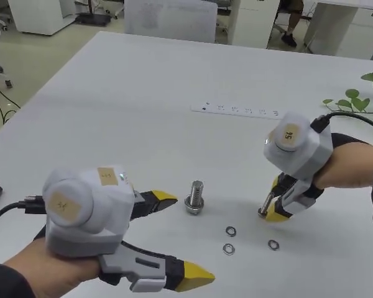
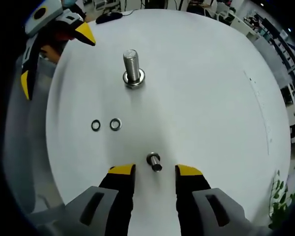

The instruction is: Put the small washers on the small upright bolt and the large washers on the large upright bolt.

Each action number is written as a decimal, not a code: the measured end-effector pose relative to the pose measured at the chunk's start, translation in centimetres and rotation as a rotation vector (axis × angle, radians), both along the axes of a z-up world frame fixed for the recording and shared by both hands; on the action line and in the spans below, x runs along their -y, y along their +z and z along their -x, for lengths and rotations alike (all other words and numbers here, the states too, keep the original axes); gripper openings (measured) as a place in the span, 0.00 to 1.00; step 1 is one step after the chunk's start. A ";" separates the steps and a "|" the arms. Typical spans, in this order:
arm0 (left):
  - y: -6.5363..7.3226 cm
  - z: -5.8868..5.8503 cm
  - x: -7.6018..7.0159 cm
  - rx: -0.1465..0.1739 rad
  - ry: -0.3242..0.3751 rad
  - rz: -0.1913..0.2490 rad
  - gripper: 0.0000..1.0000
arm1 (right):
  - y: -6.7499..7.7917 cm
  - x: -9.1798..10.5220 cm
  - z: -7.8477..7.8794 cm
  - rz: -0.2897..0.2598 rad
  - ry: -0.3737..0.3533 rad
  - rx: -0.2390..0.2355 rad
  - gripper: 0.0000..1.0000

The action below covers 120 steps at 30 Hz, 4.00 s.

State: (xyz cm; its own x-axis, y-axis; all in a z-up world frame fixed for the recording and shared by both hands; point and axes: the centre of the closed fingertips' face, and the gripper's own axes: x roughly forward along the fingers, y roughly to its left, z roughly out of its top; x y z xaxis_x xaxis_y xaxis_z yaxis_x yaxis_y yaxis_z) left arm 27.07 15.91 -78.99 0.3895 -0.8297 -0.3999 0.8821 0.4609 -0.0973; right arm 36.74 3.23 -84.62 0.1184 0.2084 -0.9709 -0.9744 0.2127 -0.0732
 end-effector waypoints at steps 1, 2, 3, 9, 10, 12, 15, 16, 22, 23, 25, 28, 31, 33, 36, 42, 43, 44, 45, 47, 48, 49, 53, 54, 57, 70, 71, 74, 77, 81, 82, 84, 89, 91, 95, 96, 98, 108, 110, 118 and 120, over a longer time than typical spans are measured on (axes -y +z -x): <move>0.0 0.0 0.0 0.000 -0.001 0.003 0.79 | 0.3 0.0 0.0 -0.001 -0.001 0.005 0.34; 0.0 -0.1 0.1 0.001 -0.003 0.004 0.79 | 0.5 0.1 0.0 -0.001 -0.002 0.010 0.34; 0.0 -0.1 0.1 0.001 -0.004 0.004 0.79 | 0.7 0.2 0.0 -0.001 -0.005 0.014 0.34; -0.1 -0.1 0.3 0.000 -0.016 0.007 0.79 | 1.6 0.8 0.0 -0.008 -0.018 0.040 0.35; -0.2 -0.1 0.3 -0.001 -0.018 0.007 0.79 | 1.7 0.8 0.1 -0.010 -0.021 0.042 0.35; -0.3 -0.1 0.4 -0.002 -0.020 0.007 0.79 | 1.9 1.0 0.4 -0.014 -0.027 0.045 0.36; -0.4 -0.2 0.4 -0.007 -0.017 0.011 0.79 | 2.1 1.3 0.8 -0.015 -0.025 0.050 0.36; -0.5 -0.1 0.5 -0.010 -0.015 0.010 0.79 | 2.1 1.5 1.0 -0.014 -0.022 0.050 0.36; -0.6 0.0 0.5 -0.018 -0.013 0.012 0.78 | 2.4 1.8 1.5 -0.021 -0.025 0.057 0.35; -0.5 0.0 0.5 -0.017 -0.012 0.013 0.78 | 2.4 1.8 1.7 -0.021 -0.023 0.055 0.35; -0.4 0.0 0.4 -0.015 -0.008 0.013 0.78 | 2.3 1.8 2.1 -0.021 -0.025 0.052 0.35; -0.3 0.1 0.2 -0.016 0.003 0.014 0.78 | 2.1 1.5 3.1 -0.032 -0.025 0.041 0.34; -0.5 0.3 0.1 -0.017 0.010 0.006 0.78 | 1.4 1.4 3.4 -0.032 -0.017 0.035 0.34; -0.6 0.3 0.0 -0.018 0.014 0.002 0.78 | 1.2 1.4 3.7 -0.039 -0.016 0.027 0.33; -0.5 0.4 0.0 -0.015 0.018 -0.003 0.78 | 0.8 1.5 4.2 -0.044 -0.018 0.014 0.32; -0.3 0.5 0.0 -0.009 0.022 -0.009 0.78 | 0.5 1.4 4.9 -0.054 -0.010 -0.002 0.31; -0.3 0.5 -0.1 -0.007 0.025 -0.011 0.78 | 0.3 1.4 5.0 -0.054 -0.007 -0.004 0.30; -0.2 0.5 -0.2 -0.006 0.027 -0.013 0.78 | 0.0 1.3 5.1 -0.052 -0.003 -0.009 0.30; -0.2 0.6 -0.2 -0.006 0.028 -0.013 0.78 | -0.2 1.3 5.2 -0.047 0.000 -0.012 0.30; -0.1 0.7 -0.5 -0.004 0.035 -0.016 0.78 | -0.5 1.2 5.4 -0.040 0.010 -0.017 0.29; -0.1 0.7 -0.6 -0.004 0.039 -0.016 0.78 | -0.6 1.2 5.4 -0.038 0.013 -0.018 0.28; 0.0 0.8 -0.7 -0.004 0.042 -0.015 0.78 | -0.7 1.1 5.4 -0.038 0.016 -0.019 0.27; 0.0 0.8 -0.8 -0.004 0.052 -0.016 0.78 | -1.2 1.1 5.6 -0.025 0.030 -0.023 0.26; 0.1 0.9 -0.8 -0.003 0.051 -0.017 0.78 | -1.3 1.1 5.6 -0.022 0.035 -0.024 0.25; 0.1 1.0 -0.8 -0.001 0.054 -0.019 0.78 | -1.6 1.0 5.7 -0.018 0.045 -0.027 0.24; 1.0 1.4 -1.1 0.014 0.065 -0.025 0.78 | -2.5 0.7 5.7 0.000 0.050 -0.032 0.21; 1.1 1.5 -1.1 0.014 0.066 -0.024 0.78 | -2.5 0.6 5.7 0.001 0.050 -0.032 0.21; 1.2 1.6 -1.2 0.016 0.066 -0.026 0.78 | -2.6 0.3 5.6 0.003 0.053 -0.031 0.21; 1.2 1.7 -1.3 0.016 0.066 -0.025 0.78 | -2.7 0.2 5.5 0.015 0.059 -0.029 0.20; 1.0 1.7 -1.4 0.013 0.062 -0.029 0.78 | -2.9 0.4 5.5 0.024 0.059 -0.030 0.19; 1.0 1.7 -1.3 0.013 0.062 -0.029 0.78 | -3.0 0.5 5.5 0.027 0.057 -0.031 0.19; 1.0 1.6 -1.3 0.012 0.061 -0.028 0.78 | -3.2 0.6 5.6 0.032 0.060 -0.034 0.19; 0.7 1.5 -1.0 0.009 0.055 -0.033 0.78 | -3.1 0.5 5.7 0.021 0.062 -0.036 0.18; 0.6 1.5 -0.9 0.010 0.055 -0.033 0.78 | -3.1 0.5 5.7 0.021 0.064 -0.038 0.18; 0.6 1.5 -0.9 0.011 0.056 -0.040 0.78 | -3.2 0.5 5.7 0.018 0.064 -0.047 0.18; 0.6 1.5 -0.9 0.011 0.057 -0.041 0.78 | -3.2 0.5 5.7 0.018 0.064 -0.052 0.18; 0.7 1.4 -0.9 0.014 0.061 -0.043 0.78 | -3.2 0.5 5.7 0.018 0.065 -0.059 0.18; 0.8 1.2 -1.0 0.018 0.077 -0.048 0.78 | -3.2 0.5 5.7 0.024 0.076 -0.053 0.15; 0.7 1.2 -0.9 0.016 0.078 -0.050 0.78 | -3.2 0.6 5.7 0.023 0.078 -0.050 0.15; 0.7 1.2 -0.8 0.018 0.080 -0.059 0.78 | -3.2 0.5 5.6 0.010 0.073 -0.058 0.14; 0.7 1.2 -0.8 0.017 0.078 -0.057 0.78 | -3.2 0.6 5.6 0.011 0.068 -0.060 0.14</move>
